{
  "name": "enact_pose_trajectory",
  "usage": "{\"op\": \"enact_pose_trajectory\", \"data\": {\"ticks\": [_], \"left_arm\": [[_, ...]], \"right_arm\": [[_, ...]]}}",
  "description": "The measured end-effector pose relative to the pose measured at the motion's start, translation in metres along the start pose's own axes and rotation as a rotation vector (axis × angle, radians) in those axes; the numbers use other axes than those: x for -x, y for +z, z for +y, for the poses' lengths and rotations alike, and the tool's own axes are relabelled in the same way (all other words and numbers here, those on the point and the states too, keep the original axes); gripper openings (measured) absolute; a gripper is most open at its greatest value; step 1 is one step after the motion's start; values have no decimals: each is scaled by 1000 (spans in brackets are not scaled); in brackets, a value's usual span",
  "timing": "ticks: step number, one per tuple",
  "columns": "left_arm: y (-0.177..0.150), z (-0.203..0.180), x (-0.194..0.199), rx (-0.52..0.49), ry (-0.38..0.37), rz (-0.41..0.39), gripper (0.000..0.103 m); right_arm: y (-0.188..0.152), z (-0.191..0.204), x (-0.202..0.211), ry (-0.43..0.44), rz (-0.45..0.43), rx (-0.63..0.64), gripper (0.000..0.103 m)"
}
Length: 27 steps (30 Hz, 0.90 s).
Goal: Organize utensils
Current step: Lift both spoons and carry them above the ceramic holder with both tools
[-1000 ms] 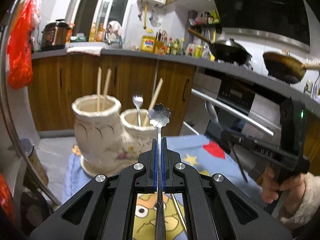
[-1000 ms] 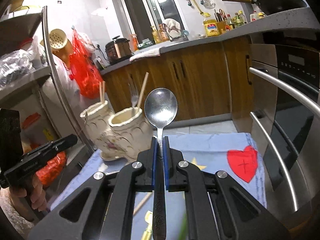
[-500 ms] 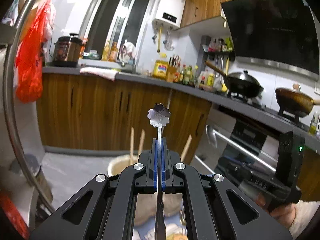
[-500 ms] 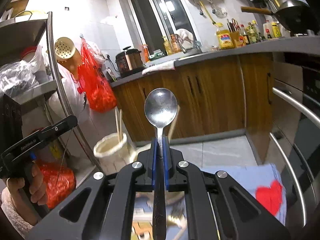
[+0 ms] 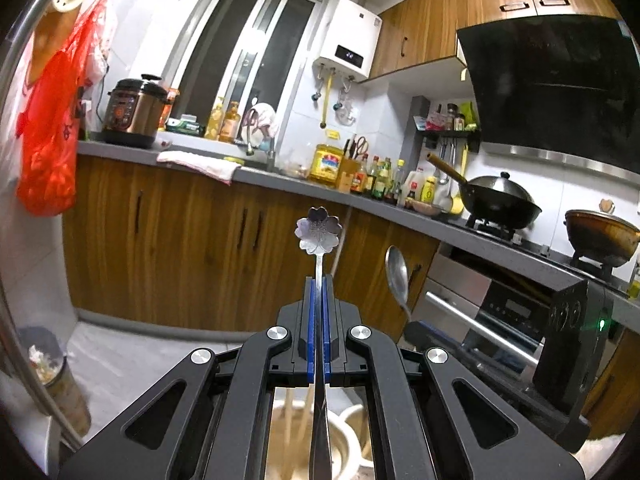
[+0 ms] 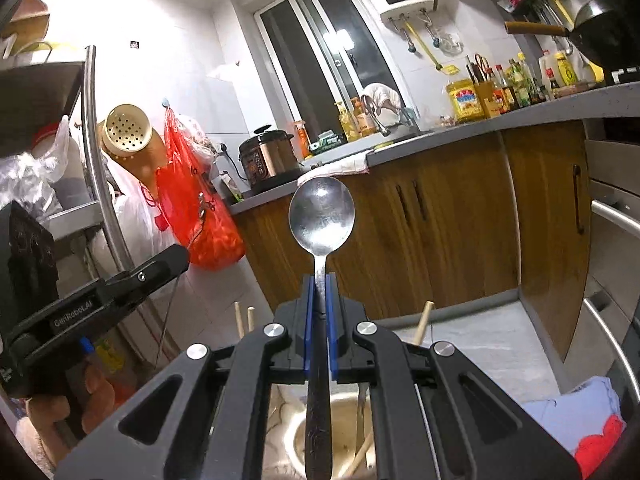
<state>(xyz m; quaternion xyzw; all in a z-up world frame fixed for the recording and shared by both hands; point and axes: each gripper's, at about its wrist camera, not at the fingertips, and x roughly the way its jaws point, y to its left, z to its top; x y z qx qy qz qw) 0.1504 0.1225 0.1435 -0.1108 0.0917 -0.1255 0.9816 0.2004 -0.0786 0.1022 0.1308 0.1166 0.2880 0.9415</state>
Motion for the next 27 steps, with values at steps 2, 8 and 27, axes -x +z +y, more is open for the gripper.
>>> {"op": "enact_pose_trajectory", "data": {"ticks": [2, 8, 27], "left_arm": [[-3, 4, -3, -3, 11, -18, 3], [-12, 13, -11, -7, 47, -59, 3], [-36, 16, -17, -51, 50, -64, 3]], "right_arm": [[-5, 2, -6, -6, -5, 32, 6], [-16, -4, -16, -22, -29, 43, 6], [-35, -8, -9, -31, 5, 99, 6]]}}
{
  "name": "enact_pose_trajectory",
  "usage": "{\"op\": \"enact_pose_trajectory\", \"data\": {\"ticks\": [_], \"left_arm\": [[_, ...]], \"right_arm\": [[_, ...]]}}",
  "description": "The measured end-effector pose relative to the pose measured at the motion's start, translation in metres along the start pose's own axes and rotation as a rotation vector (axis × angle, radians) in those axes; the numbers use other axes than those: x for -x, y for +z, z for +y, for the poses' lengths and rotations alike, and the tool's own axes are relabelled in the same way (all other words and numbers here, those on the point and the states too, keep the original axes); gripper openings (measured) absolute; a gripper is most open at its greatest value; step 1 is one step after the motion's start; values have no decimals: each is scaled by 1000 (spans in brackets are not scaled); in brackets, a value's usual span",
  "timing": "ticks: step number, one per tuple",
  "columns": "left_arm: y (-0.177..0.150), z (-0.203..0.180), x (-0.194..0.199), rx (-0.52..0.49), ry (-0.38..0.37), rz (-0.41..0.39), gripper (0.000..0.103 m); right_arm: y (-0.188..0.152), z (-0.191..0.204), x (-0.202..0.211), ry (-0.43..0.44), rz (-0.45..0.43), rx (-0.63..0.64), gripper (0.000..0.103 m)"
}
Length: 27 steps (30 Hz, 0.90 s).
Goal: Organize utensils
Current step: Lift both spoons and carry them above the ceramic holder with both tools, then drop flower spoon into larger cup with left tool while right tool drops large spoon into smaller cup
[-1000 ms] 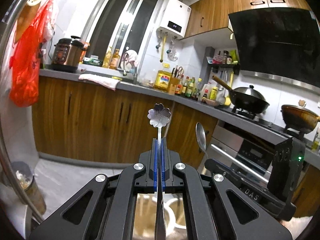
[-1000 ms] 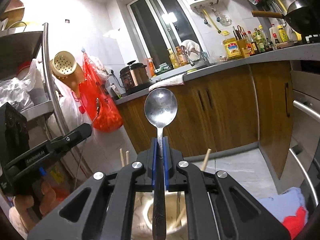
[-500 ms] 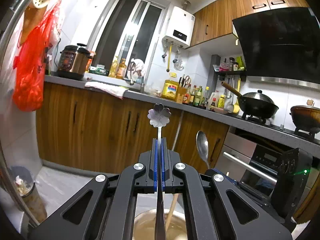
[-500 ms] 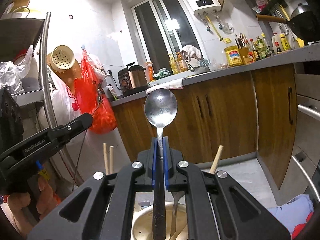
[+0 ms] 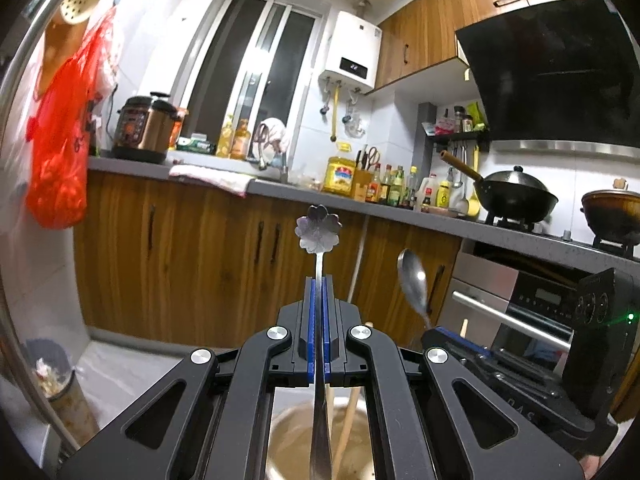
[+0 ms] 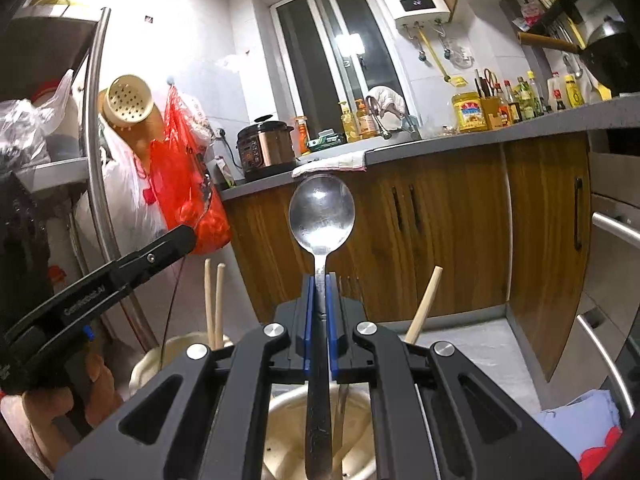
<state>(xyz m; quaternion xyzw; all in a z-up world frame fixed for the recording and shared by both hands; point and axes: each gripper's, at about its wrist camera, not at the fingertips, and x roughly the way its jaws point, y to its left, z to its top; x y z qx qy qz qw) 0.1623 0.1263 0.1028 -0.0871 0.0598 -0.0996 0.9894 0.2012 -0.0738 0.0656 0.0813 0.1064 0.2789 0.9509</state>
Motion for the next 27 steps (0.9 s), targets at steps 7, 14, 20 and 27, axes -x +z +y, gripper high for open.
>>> {"op": "enact_pose_trajectory", "data": {"ticks": [7, 14, 20, 27], "left_arm": [[-10, -5, 21, -56, -8, 65, 3], [-22, -7, 28, -75, 10, 188, 3], [-29, -2, 26, -80, 49, 239, 3], [-35, 4, 20, -73, 62, 279, 3]], "right_arm": [[-4, 3, 20, 13, 22, 40, 6], [-18, 4, 34, 13, 76, 66, 6], [-27, 5, 33, 1, 128, 72, 6], [-36, 6, 22, -8, 198, 63, 6]]}}
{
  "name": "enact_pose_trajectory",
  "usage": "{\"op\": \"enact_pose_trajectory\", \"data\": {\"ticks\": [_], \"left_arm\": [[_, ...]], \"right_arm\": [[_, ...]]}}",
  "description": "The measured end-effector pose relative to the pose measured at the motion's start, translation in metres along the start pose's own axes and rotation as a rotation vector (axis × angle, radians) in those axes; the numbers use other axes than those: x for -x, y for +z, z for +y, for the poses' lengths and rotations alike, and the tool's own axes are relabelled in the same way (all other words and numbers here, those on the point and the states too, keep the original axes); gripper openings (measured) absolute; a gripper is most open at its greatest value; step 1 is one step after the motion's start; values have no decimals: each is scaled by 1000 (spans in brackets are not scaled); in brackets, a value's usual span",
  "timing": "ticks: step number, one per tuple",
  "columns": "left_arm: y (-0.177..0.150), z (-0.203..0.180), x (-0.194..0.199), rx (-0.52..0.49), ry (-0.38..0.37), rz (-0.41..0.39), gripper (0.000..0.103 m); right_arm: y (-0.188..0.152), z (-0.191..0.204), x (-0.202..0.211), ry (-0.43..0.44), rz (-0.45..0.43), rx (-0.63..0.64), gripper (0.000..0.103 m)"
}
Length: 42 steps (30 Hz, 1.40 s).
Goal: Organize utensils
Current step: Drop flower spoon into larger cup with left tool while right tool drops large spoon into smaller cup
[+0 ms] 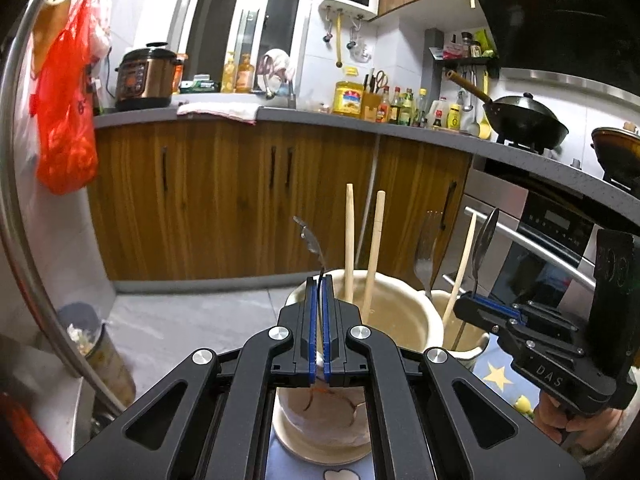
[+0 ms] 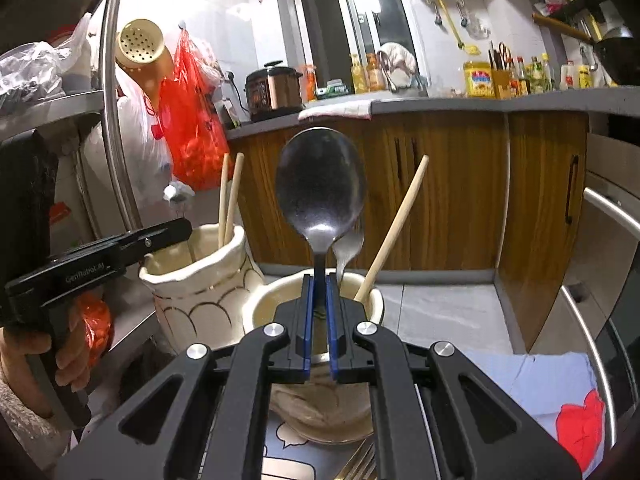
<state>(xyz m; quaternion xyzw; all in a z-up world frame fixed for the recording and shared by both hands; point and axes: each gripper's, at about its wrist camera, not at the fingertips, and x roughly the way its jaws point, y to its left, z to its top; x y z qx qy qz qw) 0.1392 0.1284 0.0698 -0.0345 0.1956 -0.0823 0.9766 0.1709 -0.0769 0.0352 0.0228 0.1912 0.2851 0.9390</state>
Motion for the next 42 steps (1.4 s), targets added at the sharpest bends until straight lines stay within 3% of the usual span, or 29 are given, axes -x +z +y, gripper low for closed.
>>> {"op": "enact_pose_trajectory", "data": {"ticks": [22, 28, 30, 32, 36, 42], "left_arm": [[-1, -6, -1, -21, 31, -14, 3], [-1, -6, -1, -23, 30, -16, 8], [-1, -6, 0, -24, 23, -18, 11], [1, -7, 0, -23, 17, -20, 16], [2, -9, 1, -26, 15, -18, 22], [10, -16, 11, -14, 30, -4, 45]], "right_arm": [[-1, -1, -4, -23, 19, -7, 7], [-2, -2, -6, -18, 29, -6, 8], [-1, -2, -6, -9, 26, -11, 12], [-1, 0, -4, -6, 22, -9, 29], [0, 1, -2, 3, 27, -10, 31], [14, -4, 17, -1, 30, -60, 50]]}}
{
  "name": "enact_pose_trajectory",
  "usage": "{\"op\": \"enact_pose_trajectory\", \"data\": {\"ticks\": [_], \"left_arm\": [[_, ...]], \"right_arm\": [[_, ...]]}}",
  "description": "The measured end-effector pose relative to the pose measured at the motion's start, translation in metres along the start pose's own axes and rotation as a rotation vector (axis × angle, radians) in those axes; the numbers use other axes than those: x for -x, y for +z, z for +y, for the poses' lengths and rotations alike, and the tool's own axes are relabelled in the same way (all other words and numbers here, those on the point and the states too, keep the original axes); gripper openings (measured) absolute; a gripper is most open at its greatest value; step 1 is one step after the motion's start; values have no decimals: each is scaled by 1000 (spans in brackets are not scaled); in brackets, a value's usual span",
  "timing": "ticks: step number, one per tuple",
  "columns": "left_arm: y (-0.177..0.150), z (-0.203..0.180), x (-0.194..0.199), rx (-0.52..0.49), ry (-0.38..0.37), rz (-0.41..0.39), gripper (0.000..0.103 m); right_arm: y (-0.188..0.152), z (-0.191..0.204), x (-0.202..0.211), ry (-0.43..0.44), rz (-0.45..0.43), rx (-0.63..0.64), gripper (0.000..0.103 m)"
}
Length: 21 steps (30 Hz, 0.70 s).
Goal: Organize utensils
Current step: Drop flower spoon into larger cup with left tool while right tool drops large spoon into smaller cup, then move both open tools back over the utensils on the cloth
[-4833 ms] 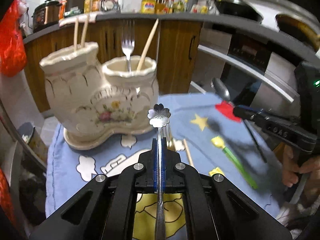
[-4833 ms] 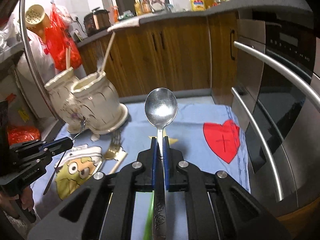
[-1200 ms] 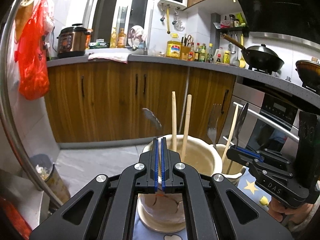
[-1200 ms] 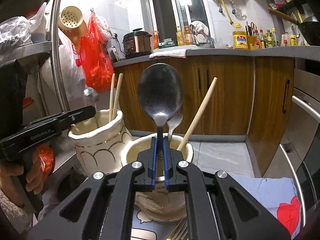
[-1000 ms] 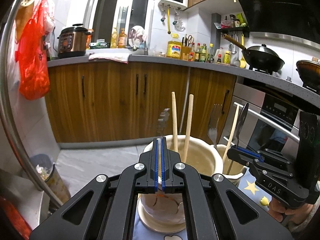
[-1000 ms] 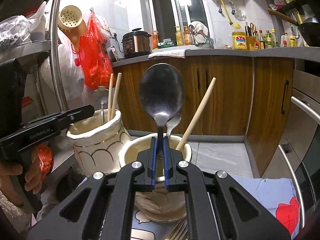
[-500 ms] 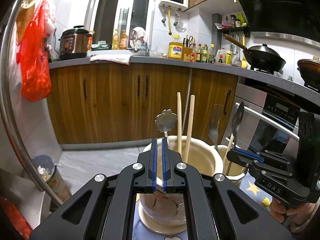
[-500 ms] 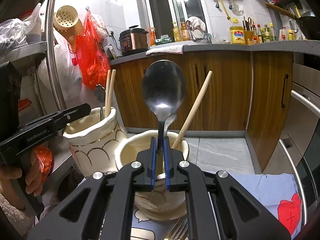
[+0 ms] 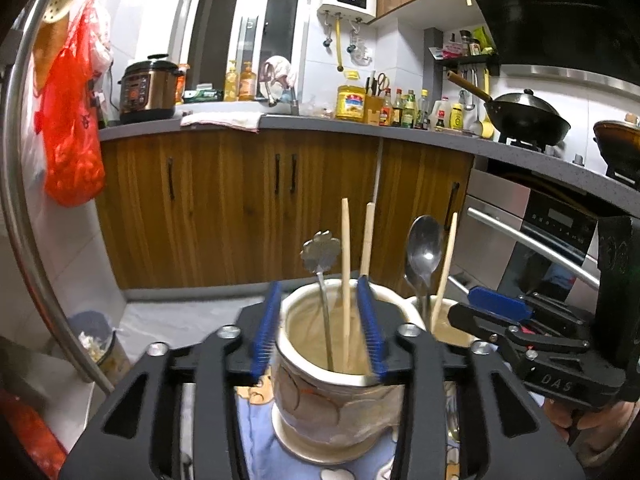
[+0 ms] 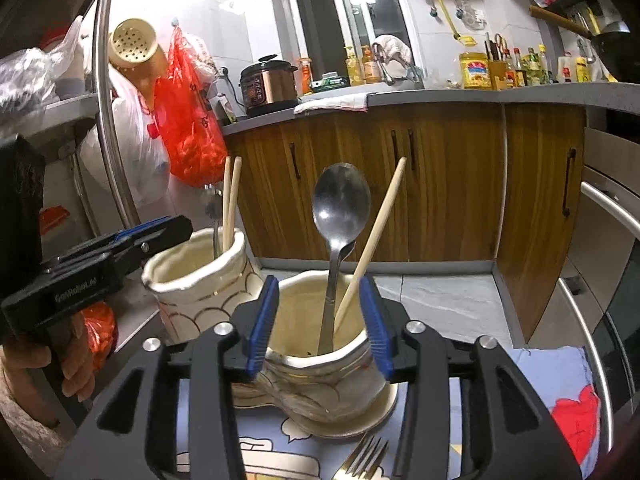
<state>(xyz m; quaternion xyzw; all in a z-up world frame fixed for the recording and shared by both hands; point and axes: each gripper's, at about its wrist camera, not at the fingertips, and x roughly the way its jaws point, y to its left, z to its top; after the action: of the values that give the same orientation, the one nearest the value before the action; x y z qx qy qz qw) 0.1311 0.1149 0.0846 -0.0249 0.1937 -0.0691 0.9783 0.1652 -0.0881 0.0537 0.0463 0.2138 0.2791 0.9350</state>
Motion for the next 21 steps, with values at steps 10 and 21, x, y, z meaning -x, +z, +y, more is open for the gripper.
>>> {"op": "enact_pose_trajectory", "data": {"ticks": [10, 21], "left_arm": [[5, -40, 37, 13, -41, 123, 84], [-15, -82, 74, 13, 71, 130, 96]], "right_arm": [[13, -12, 73, -13, 32, -99, 90], [-8, -28, 137, -198, 6, -136, 98]]}}
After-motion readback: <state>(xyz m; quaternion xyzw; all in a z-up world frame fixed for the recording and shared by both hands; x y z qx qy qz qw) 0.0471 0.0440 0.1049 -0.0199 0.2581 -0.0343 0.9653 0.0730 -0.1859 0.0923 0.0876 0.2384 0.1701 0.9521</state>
